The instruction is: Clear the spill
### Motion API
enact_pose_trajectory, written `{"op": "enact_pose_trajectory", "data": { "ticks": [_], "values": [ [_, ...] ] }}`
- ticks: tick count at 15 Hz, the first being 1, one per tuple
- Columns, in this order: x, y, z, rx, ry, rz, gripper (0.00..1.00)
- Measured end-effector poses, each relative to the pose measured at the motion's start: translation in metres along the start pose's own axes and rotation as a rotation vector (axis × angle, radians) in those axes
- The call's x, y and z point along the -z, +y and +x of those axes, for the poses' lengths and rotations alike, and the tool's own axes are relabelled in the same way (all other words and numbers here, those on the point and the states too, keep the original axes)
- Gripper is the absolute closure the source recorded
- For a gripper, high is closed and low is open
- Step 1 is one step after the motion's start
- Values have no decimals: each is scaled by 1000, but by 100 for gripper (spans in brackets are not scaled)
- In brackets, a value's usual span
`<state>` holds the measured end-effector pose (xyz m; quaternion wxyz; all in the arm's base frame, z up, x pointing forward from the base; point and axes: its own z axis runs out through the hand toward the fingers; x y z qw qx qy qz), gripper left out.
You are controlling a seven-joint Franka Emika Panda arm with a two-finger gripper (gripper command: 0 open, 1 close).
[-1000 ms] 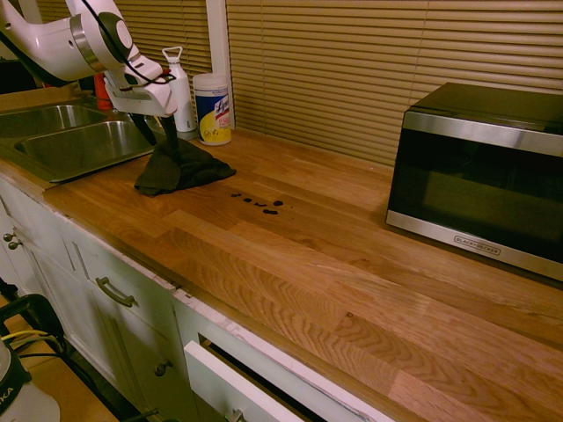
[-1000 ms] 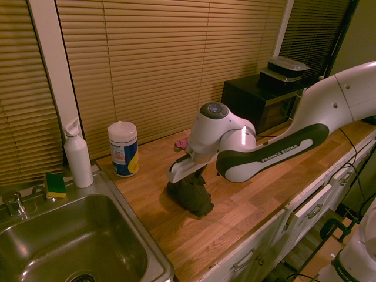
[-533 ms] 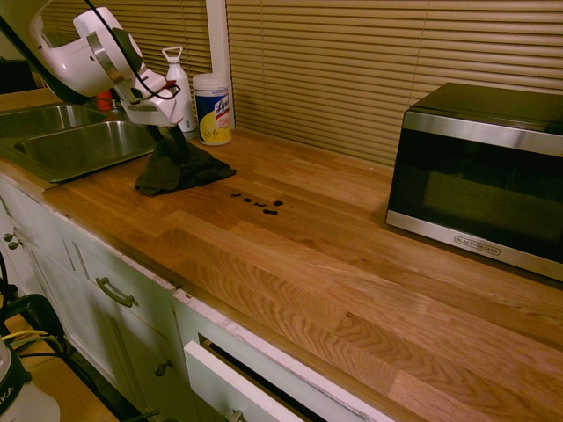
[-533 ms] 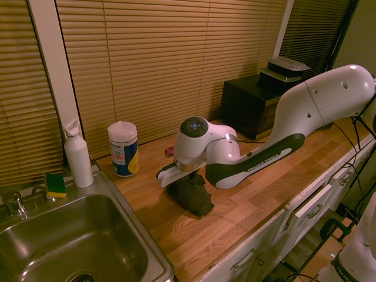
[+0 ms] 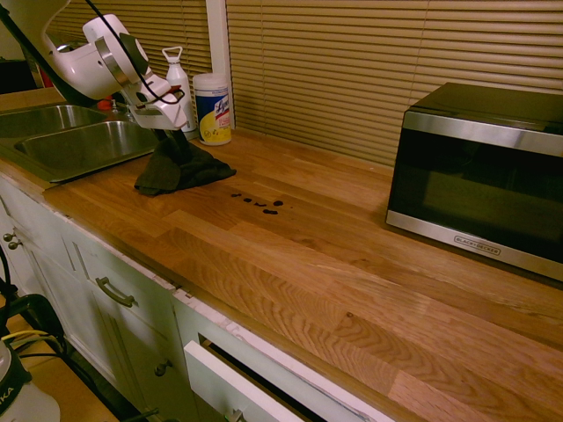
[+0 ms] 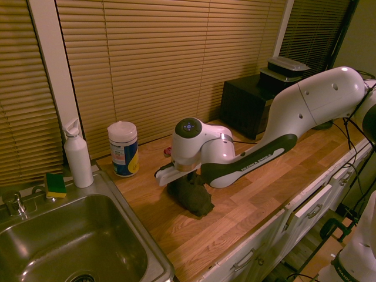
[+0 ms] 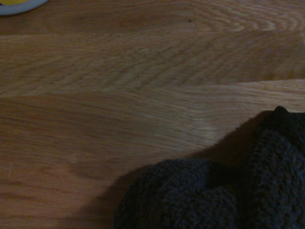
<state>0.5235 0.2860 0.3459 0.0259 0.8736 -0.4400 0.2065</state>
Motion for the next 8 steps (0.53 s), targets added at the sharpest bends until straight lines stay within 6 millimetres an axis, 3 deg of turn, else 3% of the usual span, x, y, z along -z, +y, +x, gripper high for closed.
{"op": "enact_pose_trajectory", "data": {
  "ticks": [8],
  "values": [
    [-5, 7, 16, -36, -6, -32, 100]
  ]
}}
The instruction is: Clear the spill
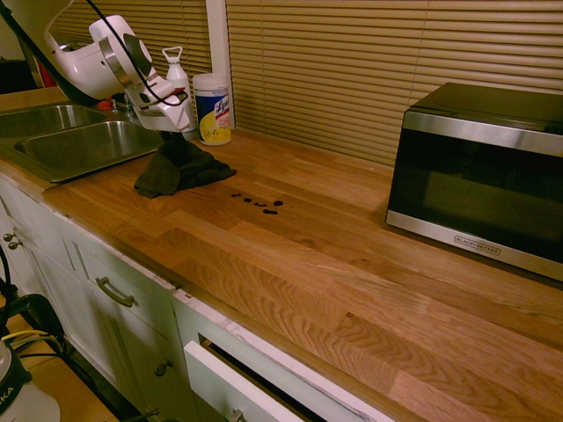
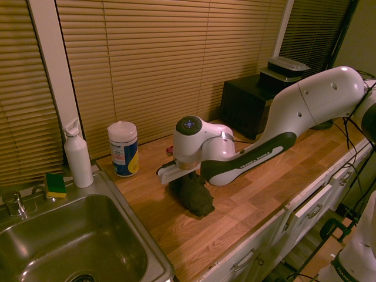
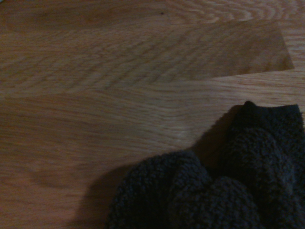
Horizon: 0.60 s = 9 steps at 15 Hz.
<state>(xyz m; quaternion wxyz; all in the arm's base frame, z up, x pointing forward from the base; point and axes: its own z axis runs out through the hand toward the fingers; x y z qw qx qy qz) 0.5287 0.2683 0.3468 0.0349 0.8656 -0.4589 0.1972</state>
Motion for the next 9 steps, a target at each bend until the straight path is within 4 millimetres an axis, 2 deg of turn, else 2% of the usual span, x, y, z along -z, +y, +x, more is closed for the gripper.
{"op": "enact_pose_trajectory", "data": {
  "ticks": [4, 7, 9],
  "values": [
    [0, 15, 33, -1, 11, -17, 100],
    [-2, 44, 72, -10, 8, -31, 100],
    [-6, 64, 89, -9, -1, -32, 100]
  ]
}}
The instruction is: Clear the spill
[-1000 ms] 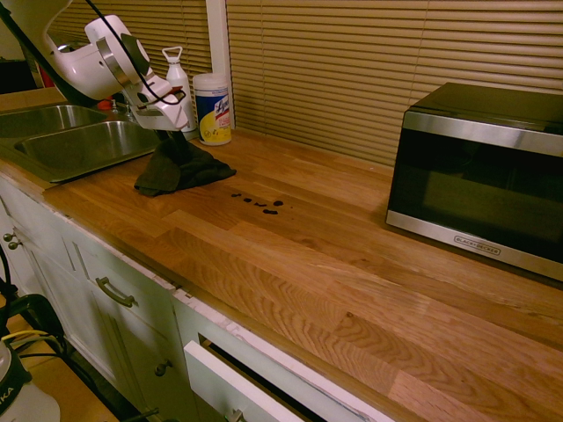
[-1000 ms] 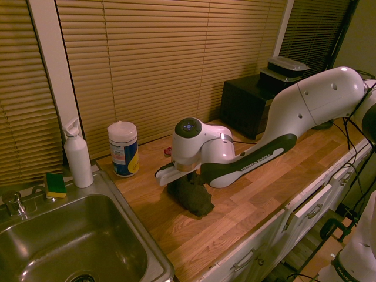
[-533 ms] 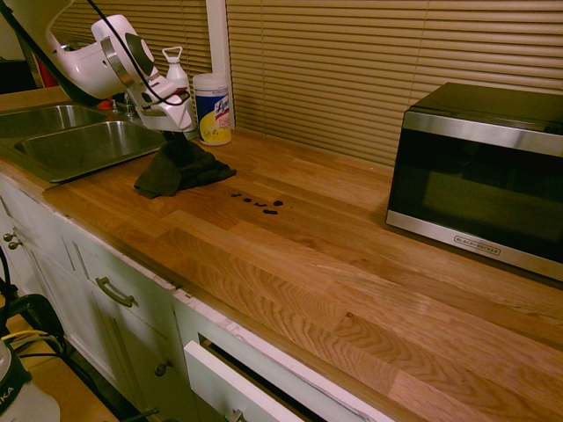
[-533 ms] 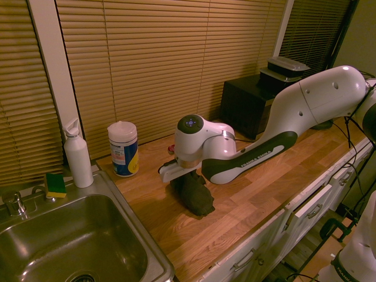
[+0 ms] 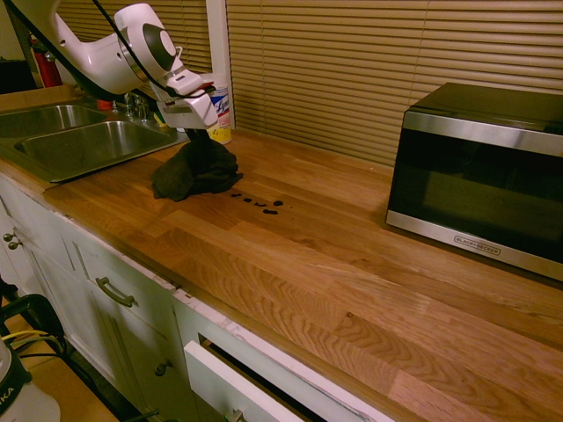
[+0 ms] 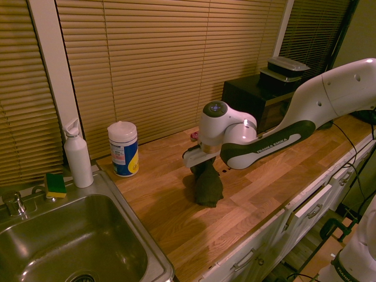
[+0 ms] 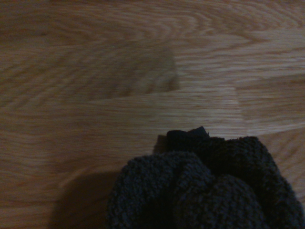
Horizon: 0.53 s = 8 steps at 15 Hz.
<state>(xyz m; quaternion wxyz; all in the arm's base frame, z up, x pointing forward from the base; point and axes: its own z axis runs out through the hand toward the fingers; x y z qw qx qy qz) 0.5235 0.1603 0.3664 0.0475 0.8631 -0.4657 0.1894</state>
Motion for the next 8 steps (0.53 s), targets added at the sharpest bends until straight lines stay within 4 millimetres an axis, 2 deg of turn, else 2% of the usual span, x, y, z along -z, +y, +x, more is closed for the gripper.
{"op": "enact_pose_trajectory", "data": {
  "ticks": [3, 8],
  "values": [
    [-10, 21, 22, -19, -14, 10, 100],
    [-22, 66, 75, -75, -14, 7, 100]
  ]
}}
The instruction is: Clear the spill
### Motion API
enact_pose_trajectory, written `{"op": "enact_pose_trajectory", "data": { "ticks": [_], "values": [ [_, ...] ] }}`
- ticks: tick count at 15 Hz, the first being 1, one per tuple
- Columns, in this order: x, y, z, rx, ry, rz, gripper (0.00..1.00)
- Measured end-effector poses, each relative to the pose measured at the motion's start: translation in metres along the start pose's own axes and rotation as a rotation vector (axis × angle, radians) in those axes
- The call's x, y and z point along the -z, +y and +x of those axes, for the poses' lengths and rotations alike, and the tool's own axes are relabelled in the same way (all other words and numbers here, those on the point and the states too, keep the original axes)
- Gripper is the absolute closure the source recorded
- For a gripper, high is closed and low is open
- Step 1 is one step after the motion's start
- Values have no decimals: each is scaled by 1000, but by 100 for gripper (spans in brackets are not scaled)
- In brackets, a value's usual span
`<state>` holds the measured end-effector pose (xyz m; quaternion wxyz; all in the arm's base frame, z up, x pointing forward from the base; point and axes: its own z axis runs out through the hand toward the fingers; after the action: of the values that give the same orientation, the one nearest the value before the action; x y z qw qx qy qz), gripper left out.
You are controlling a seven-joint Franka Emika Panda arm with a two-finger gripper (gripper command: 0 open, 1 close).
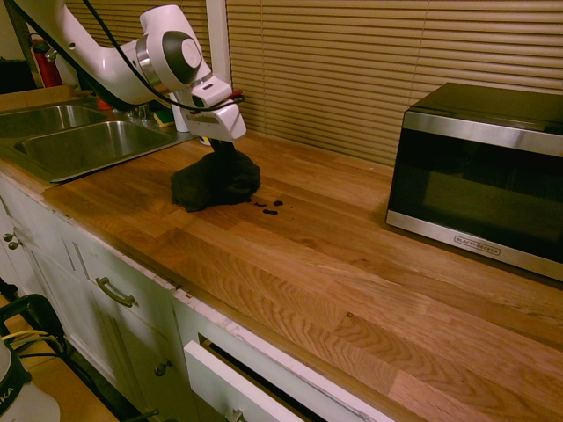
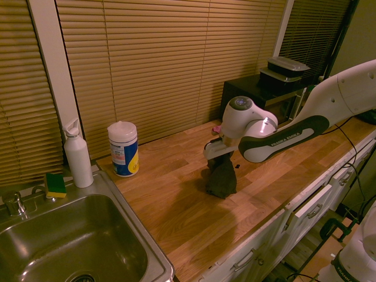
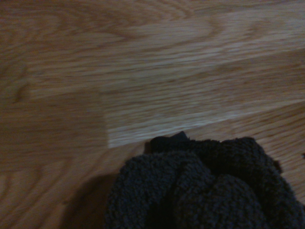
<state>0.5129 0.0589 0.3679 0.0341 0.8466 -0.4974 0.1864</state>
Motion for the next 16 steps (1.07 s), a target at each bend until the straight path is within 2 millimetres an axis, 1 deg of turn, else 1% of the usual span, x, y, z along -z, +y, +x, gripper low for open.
{"op": "enact_pose_trajectory", "data": {
  "ticks": [2, 6, 9, 14, 16],
  "values": [
    [-2, 13, 27, -22, 2, -2, 100],
    [-15, 41, 76, -65, -20, -5, 100],
    [-26, 68, 110, -105, -33, -8, 100],
    [-28, 109, 160, -165, -45, -1, 100],
    [-29, 121, 173, -179, -55, 9, 100]
  ]
}}
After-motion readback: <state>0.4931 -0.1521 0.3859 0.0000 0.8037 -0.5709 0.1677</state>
